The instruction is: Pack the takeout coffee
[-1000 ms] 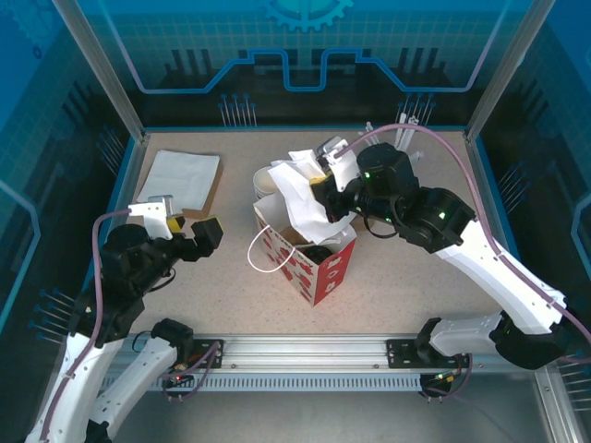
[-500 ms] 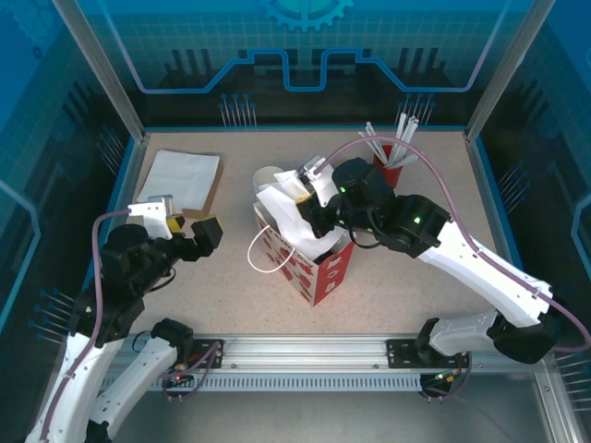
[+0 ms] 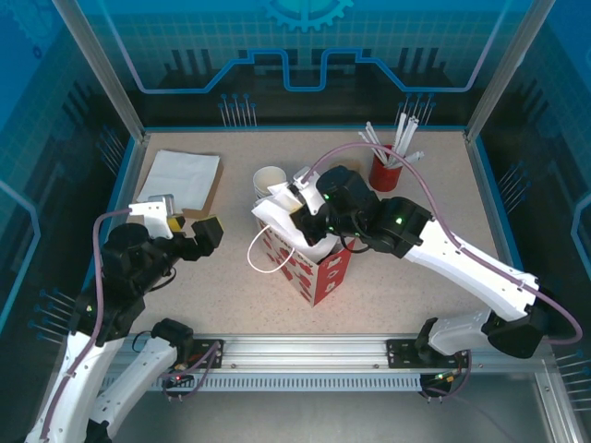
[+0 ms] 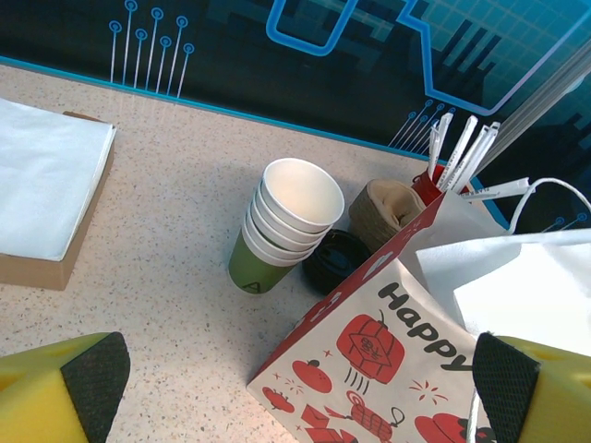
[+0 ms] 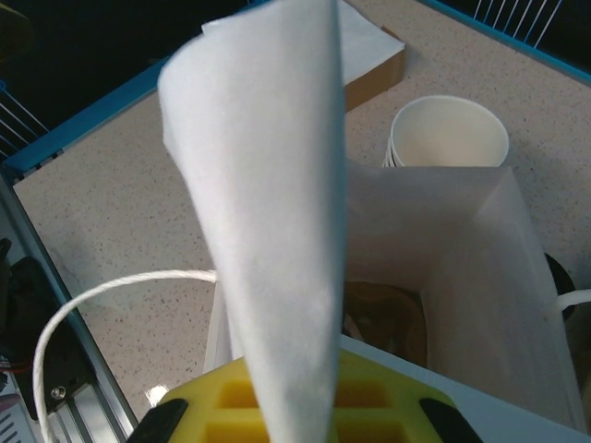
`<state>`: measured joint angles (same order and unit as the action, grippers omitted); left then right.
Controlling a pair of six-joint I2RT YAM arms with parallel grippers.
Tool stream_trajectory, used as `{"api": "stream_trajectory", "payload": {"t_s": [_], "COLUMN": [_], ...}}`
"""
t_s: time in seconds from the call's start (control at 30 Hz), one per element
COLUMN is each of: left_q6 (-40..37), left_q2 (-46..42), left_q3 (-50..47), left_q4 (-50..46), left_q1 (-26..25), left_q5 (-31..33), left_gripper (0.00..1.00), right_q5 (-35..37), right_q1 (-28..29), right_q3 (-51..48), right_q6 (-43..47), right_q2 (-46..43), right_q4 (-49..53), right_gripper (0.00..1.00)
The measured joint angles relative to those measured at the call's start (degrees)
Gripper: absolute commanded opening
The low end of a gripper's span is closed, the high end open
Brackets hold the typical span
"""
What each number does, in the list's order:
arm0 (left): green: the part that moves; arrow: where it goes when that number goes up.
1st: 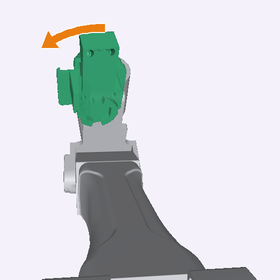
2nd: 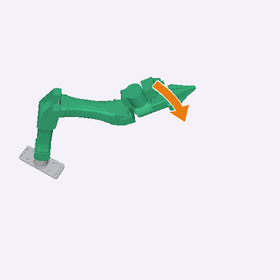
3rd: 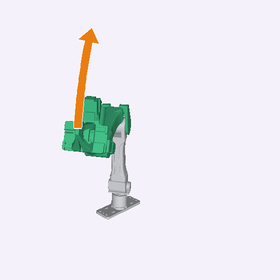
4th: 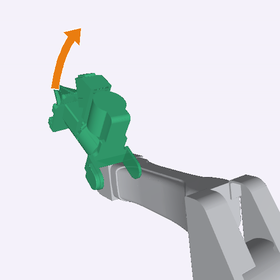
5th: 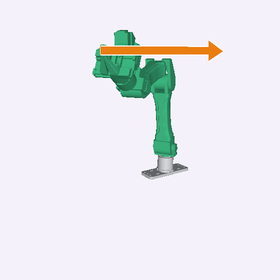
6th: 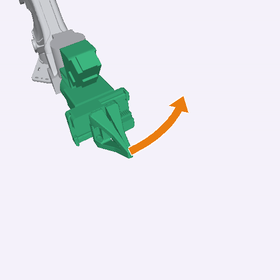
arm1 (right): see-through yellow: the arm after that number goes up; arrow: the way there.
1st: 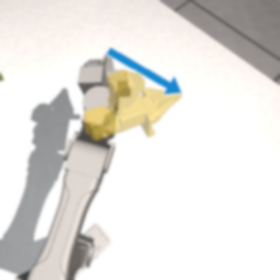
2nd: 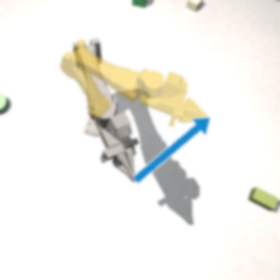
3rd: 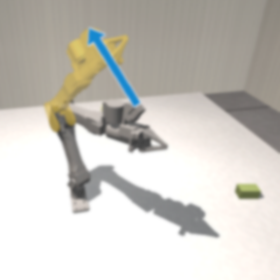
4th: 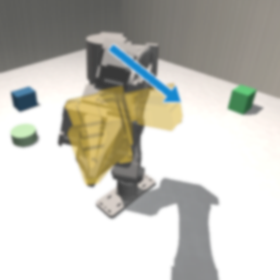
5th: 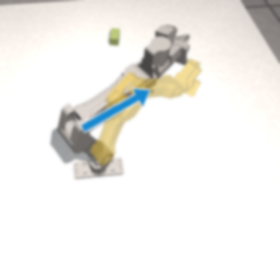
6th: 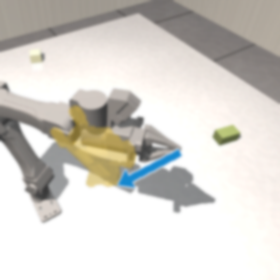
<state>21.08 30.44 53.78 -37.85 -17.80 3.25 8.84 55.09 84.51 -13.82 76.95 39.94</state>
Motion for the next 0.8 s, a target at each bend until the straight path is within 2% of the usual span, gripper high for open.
{"api": "stream_trajectory", "payload": {"t_s": [0.47,0.8], "left_q6": [0.0,0.0], "left_q2": [0.9,1.3], "left_q3": [0.0,0.0], "left_q4": [0.1,0.2], "left_q1": [0.0,0.0], "left_q5": [0.0,0.0], "left_gripper": [0.99,0.99], "right_q5": [2.4,-0.5], "right_q1": [0.0,0.0], "right_q3": [-1.4,-1.4], "right_q6": [-4.6,-4.7], "right_q2": [3.2,7.8], "right_q4": [4.1,5.3], "right_gripper": [0.00,0.02]}}
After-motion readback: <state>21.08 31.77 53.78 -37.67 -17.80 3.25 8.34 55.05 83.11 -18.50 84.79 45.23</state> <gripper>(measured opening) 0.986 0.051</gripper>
